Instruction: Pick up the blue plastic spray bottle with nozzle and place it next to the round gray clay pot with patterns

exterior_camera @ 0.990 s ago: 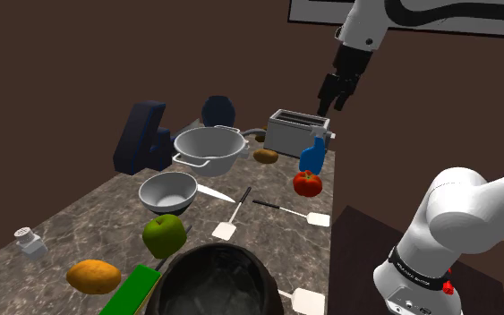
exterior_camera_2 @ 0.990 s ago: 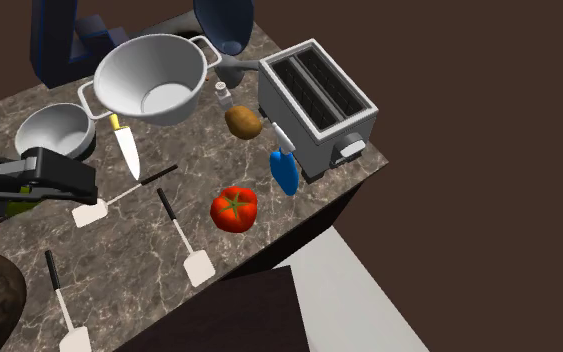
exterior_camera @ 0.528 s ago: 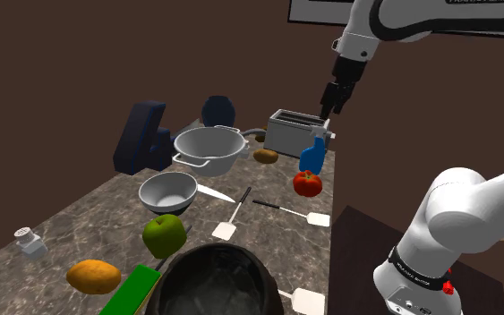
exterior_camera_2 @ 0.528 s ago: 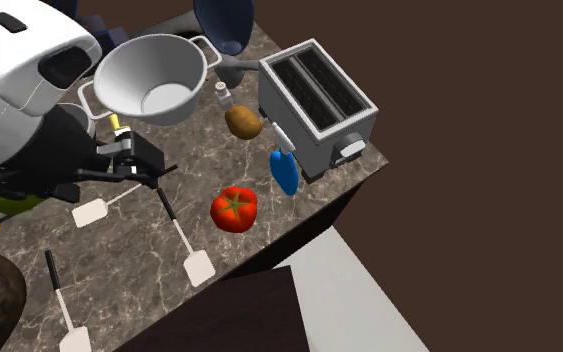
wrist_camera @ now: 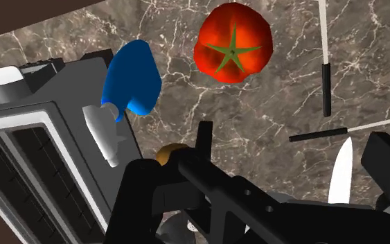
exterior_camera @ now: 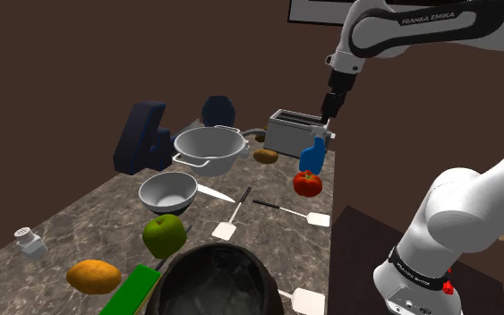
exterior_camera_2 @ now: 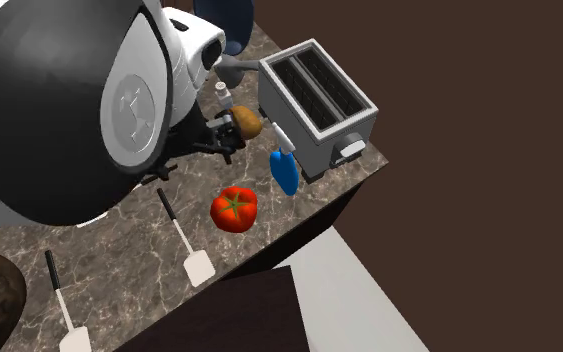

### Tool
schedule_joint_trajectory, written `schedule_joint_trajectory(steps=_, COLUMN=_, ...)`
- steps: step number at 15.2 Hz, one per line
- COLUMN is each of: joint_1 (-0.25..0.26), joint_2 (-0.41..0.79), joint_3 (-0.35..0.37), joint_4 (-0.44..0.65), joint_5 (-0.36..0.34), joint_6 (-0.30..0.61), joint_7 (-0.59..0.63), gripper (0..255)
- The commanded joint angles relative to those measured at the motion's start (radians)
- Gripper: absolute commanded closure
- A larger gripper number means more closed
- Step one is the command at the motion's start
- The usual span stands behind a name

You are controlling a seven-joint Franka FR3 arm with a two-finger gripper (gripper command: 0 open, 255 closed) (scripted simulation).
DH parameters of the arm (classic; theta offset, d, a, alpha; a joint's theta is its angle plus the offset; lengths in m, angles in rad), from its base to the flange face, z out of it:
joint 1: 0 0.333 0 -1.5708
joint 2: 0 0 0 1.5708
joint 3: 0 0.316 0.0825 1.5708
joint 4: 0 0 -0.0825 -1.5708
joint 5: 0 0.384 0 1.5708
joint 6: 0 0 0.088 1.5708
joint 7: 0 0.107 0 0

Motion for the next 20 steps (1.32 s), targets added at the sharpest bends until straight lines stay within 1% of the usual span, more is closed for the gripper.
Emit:
schedule_joint_trajectory(steps=1, joint_1=-0.003, joint_2=0.046, joint_3=-0.041, joint_4=0.015, joint_5=-0.013, joint_6=0.023, joint_7=-0.063, gripper=0)
schedule_joint_trajectory(steps=5, joint_1=-0.002, joint_2=0.171, joint_3=-0.121, joint_4=0.073, joint_5=-0.018, joint_6=0.074, joint_7=-0.188, gripper=0)
schedule_joint_trajectory(steps=8, joint_1=0.000, joint_2=0.277, joint_3=-0.177, joint_4=0.131, joint_5=-0.003, joint_6=0.108, joint_7=-0.286, gripper=0)
schedule_joint_trajectory(steps=14, joint_1=-0.009, joint_2=0.509, joint_3=-0.266, joint_4=0.276, joint_5=0.073, joint_6=0.155, joint_7=-0.488, gripper=0)
schedule_joint_trajectory(steps=20, joint_1=-0.013, joint_2=0.537, joint_3=-0.268, joint_4=0.221, joint_5=0.088, joint_6=0.235, joint_7=-0.499, gripper=0)
